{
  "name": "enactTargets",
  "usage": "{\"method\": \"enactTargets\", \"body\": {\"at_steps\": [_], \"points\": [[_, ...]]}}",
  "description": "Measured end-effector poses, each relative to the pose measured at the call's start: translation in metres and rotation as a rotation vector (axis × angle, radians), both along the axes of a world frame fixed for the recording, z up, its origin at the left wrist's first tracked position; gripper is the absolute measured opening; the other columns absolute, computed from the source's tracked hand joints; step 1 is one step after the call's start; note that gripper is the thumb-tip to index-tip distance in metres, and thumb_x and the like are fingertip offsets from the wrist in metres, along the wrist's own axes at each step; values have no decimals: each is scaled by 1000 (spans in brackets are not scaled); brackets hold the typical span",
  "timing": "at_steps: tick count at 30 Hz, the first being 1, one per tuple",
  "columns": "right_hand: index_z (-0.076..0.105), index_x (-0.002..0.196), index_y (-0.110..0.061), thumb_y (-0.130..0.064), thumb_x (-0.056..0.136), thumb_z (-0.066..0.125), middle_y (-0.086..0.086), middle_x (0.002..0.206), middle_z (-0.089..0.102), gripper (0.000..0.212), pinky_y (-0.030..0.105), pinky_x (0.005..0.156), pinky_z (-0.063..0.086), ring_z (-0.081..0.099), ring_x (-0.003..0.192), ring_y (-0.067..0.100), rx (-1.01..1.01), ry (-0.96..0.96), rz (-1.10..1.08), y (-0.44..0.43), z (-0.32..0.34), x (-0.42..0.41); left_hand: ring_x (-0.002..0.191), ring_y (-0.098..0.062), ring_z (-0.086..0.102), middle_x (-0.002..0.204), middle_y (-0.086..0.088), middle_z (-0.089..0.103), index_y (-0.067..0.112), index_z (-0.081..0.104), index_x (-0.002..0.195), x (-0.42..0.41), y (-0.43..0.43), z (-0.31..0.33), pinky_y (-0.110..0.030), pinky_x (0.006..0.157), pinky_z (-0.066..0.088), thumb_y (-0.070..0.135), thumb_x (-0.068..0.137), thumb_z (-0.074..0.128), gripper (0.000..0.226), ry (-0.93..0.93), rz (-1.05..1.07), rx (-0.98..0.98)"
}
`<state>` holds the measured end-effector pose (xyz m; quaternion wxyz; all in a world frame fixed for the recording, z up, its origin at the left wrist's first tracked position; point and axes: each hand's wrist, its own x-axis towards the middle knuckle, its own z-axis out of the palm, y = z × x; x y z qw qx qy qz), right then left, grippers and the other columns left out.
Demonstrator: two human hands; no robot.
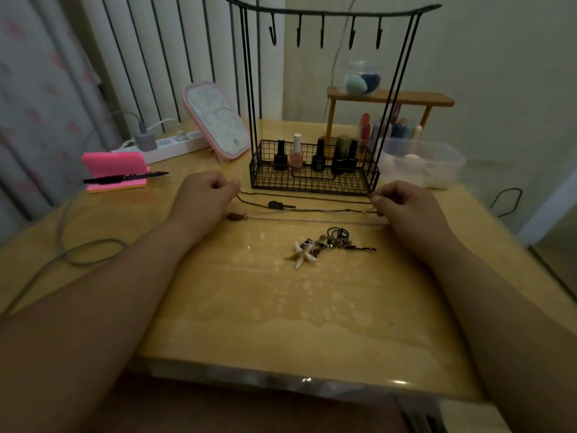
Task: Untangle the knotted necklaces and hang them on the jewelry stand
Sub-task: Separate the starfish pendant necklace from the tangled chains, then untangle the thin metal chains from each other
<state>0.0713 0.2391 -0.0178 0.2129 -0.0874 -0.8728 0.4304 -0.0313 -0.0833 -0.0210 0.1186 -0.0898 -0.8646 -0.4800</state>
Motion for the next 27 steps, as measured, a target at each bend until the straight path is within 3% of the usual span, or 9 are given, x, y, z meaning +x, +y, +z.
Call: {"method": "enactTargets", "body": {"at_steps": [5,8,14,16,18,21,24,27], "points": [[75,105,-22,-24,100,66,-6,94,71,10,23,72,46,64,89,11,129,-37,-31,-1,-4,-5,76,-7,55,87,6,60,21,65,93,-9,4,-6,-26,62,38,31,99,67,13,16,82,-147],[75,104,-21,-24,99,67,-3,98,71,11,29,78,45,63,93,15,200,-47,-70,1,-5,-5,79,-7,56,90,7,60,21,67,102,-10,5,-8,-25,63,40,24,99,65,4,23,106,-187],[74,100,-23,-27,98,66,-3,100,66,9,35,85,49,60,98,17,299,10,-68,2,-6,0,113,-25,57,118,-4,62,26,70,108,-12,4,-12,-49,97,51,30,95,68,14,111,105,-411],[73,100,-24,-26,98,67,-5,99,65,6,34,83,50,59,94,14,310,64,-22,-5,-4,2,112,-23,55,119,-3,59,27,68,108,-5,7,-10,-47,96,51,32,95,67,14,225,97,-393],[74,101,-24,-26,98,68,-9,97,66,7,28,79,49,58,89,7,301,85,77,-15,-1,6,96,-12,57,107,3,62,24,67,104,10,16,-4,-35,84,51,29,98,65,8,281,-13,-304],[74,106,-27,-34,98,68,-15,97,66,12,23,74,48,58,88,3,244,-10,262,-28,3,11,83,-4,58,90,10,63,27,68,96,39,38,6,-30,72,50,48,97,65,21,131,-331,-297],[72,111,-35,-45,96,68,-15,105,61,18,24,78,49,57,94,3,359,-198,366,-32,6,13,86,-7,60,91,12,64,37,64,94,59,58,14,-33,72,53,72,83,66,37,-42,-541,-508],[72,101,-33,-41,95,71,-13,102,58,10,22,76,46,55,93,4,394,-214,351,-34,6,14,89,-7,56,98,13,60,37,59,98,66,66,23,-31,73,51,56,89,72,25,-71,-618,-701]]}}
